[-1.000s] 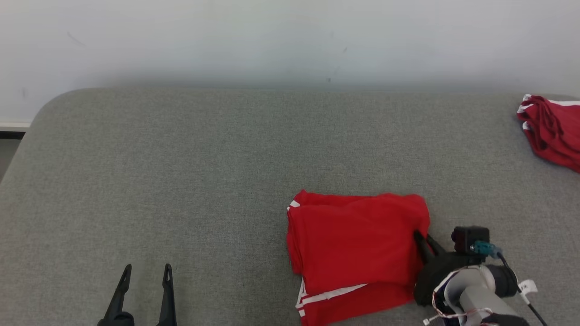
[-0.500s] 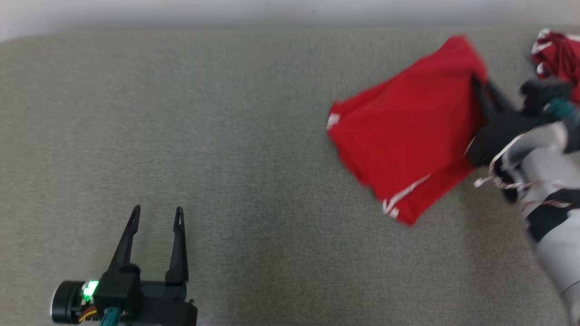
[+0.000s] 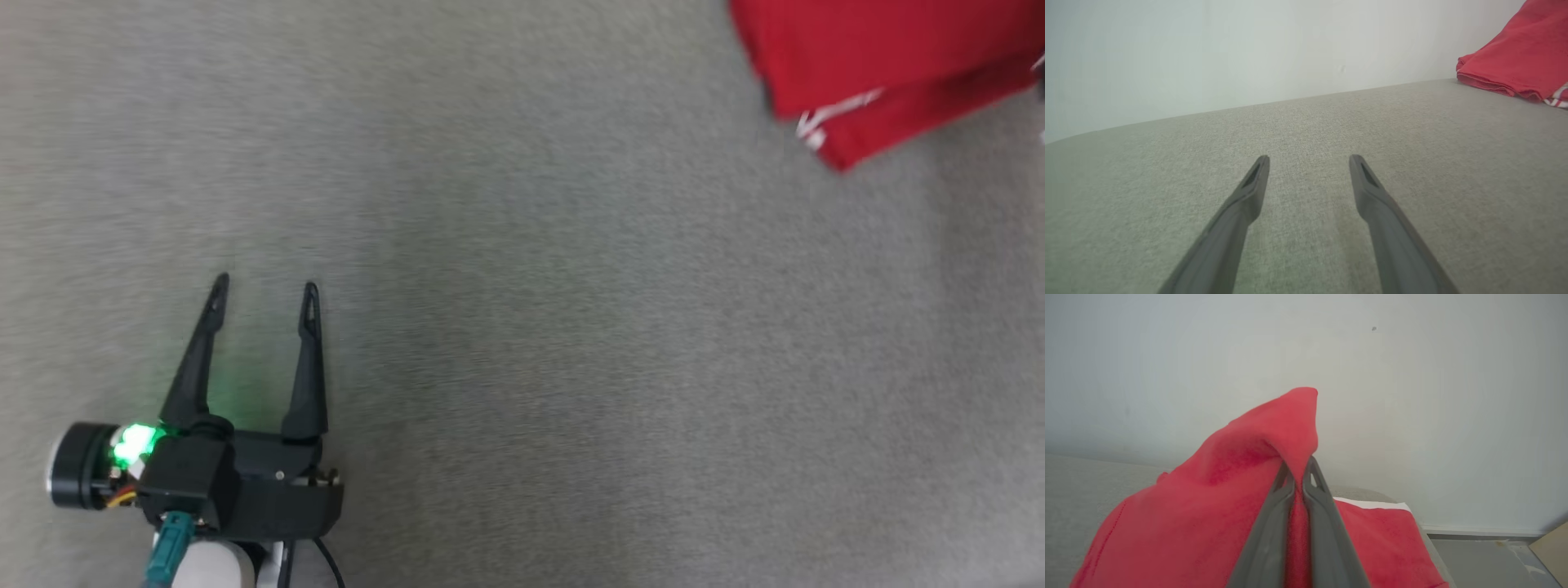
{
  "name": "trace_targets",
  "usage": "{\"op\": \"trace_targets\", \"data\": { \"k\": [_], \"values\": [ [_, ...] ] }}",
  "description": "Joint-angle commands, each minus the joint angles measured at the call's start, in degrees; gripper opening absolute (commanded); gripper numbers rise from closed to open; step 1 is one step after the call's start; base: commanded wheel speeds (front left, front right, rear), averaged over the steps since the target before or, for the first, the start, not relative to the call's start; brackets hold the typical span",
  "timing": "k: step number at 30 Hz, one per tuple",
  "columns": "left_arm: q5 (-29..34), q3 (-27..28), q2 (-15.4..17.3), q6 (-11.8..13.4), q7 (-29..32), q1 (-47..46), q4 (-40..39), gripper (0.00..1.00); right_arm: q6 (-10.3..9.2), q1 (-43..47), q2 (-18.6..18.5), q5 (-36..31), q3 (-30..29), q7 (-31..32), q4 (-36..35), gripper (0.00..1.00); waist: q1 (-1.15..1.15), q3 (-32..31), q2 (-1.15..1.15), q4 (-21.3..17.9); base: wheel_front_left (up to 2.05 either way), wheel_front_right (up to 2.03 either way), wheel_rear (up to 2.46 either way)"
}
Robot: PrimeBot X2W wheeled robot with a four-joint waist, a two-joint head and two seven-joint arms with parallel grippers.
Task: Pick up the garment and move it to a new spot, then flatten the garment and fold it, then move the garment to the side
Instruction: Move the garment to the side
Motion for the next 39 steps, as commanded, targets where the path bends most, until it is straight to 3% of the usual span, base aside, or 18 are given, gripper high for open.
{"op": "trace_targets", "data": {
  "k": [1, 12, 20, 23, 24, 25, 26, 31, 39],
  "values": [
    [0.28, 0.11, 0.4, 0.22, -0.17, -0.76, -0.51, 1.0, -0.19, -0.76, -0.55, 0.13, 0.26, 0.12, -0.4, 0.0, -0.01, 4.96, -0.01, -5.0, 0.0, 0.0, 0.0],
    [1.06, -1.33, 1.53, 1.01, -0.12, -1.06, -4.7, 1.0, -0.19, -6.56, -10.11, 1.27, 0.32, 5.22, -1.59, 0.0, -0.01, 8.79, -0.01, -6.8, 0.0, 0.0, 0.0],
    [1.25, -2.42, 2.34, 1.31, 0.19, -2.69, -5.27, 1.0, -0.19, -10.3, -13.84, -2.78, -0.01, 5.98, 4.57, 0.0, -0.01, 11.68, -0.01, -5.66, 0.0, 0.0, 0.0],
    [1.08, -2.29, 2.62, 1.65, 0.23, -3.0, -5.29, 1.0, -0.19, -11.39, -13.13, -4.6, -0.79, 7.22, 8.93, 0.0, -0.01, 12.27, -0.01, -5.35, 0.0, 0.0, 0.0],
    [0.97, -2.23, 2.73, 1.83, 0.23, -3.08, -5.22, 1.0, -0.19, -11.76, -12.77, -5.26, -0.79, 7.65, 10.07, 0.4, -0.01, 12.35, -0.01, -5.3, 0.0, 0.0, 0.0],
    [0.86, -2.21, 2.83, 2.0, 0.24, -3.1, -5.21, 1.0, -0.19, -12.53, -12.49, -5.75, -1.16, 7.26, 10.78, 0.94, -0.01, 12.41, -0.01, -5.25, 0.0, 0.0, 0.0],
    [0.77, -2.22, 2.9, 2.14, 0.24, -3.18, -5.15, 1.0, -0.19, -13.41, -12.7, -6.89, -1.37, 5.91, 11.12, 1.0, -0.01, 12.44, -0.01, -5.16, 0.0, 0.0, 0.0],
    [-0.04, -1.65, 2.93, 2.89, 0.23, -2.7, -4.68, 1.0, -0.19, -14.22, -11.35, -9.87, -2.43, 0.01, 12.18, 1.0, -0.01, 10.92, -0.01, -4.97, 0.0, 0.0, 0.0],
    [-1.85, 0.48, 2.96, 4.38, 0.17, 2.13, -4.83, 1.0, -0.19, -9.71, -4.63, -9.84, -5.21, -4.69, 6.85, 1.0, -0.01, 2.87, -0.01, -5.0, 0.0, 0.0, 0.0]
  ]
}}
